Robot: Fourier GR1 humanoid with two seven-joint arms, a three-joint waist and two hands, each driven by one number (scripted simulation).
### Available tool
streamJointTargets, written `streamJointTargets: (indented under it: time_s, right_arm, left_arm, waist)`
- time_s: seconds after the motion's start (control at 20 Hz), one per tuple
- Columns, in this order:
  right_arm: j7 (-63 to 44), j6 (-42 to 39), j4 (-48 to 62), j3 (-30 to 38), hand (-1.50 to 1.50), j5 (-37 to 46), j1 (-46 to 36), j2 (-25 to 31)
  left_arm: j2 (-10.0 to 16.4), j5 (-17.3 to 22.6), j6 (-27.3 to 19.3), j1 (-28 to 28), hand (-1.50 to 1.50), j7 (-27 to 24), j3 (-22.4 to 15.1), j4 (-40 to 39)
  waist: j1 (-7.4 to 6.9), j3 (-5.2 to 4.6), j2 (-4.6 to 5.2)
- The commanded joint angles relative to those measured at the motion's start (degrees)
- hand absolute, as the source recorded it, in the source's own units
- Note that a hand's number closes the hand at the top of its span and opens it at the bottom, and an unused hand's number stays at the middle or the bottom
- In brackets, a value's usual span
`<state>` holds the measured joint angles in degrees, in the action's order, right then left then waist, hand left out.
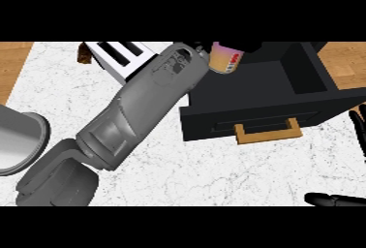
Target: Pick up the can, place it into the drawer and close the drawer
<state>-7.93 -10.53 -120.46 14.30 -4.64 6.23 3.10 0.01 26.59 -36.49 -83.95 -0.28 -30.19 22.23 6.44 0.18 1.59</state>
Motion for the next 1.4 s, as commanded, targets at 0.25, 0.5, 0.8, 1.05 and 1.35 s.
streamJointTargets:
  time_s: [0.25,0.5,0.8,1.05,1.35]
  right_arm:
    - [1.7,-0.8,2.0,0.6,-1.50,0.2,-1.4,1.2]
    - [-1.1,0.5,-1.5,-3.1,-1.50,1.7,-1.2,-1.0]
    - [-0.2,0.5,-1.9,-2.6,-1.50,1.7,-0.3,-1.2]
    - [3.2,-0.6,-3.8,-1.2,-1.50,6.6,-0.3,2.7]
    - [5.5,-0.8,-6.5,-4.8,-1.50,15.7,-0.7,5.2]
  left_arm:
    - [0.0,1.2,-2.6,1.0,-1.50,-2.7,-3.4,-3.7]
    - [0.0,3.1,-7.3,1.9,-1.50,-1.9,-5.5,-1.7]
    - [0.0,4.8,-7.9,2.1,-1.50,-5.2,-4.7,-2.9]
    - [0.0,7.7,-9.5,0.9,-1.50,-2.6,-4.6,-1.0]
    - [0.0,9.9,-8.0,2.1,-1.50,-5.1,-3.9,-1.3]
  waist:
    - [0.41,0.02,0.40]
    - [1.89,0.00,0.38]
    - [1.86,-0.02,0.59]
    - [1.90,-0.02,0.38]
    - [-0.15,-0.11,0.15]
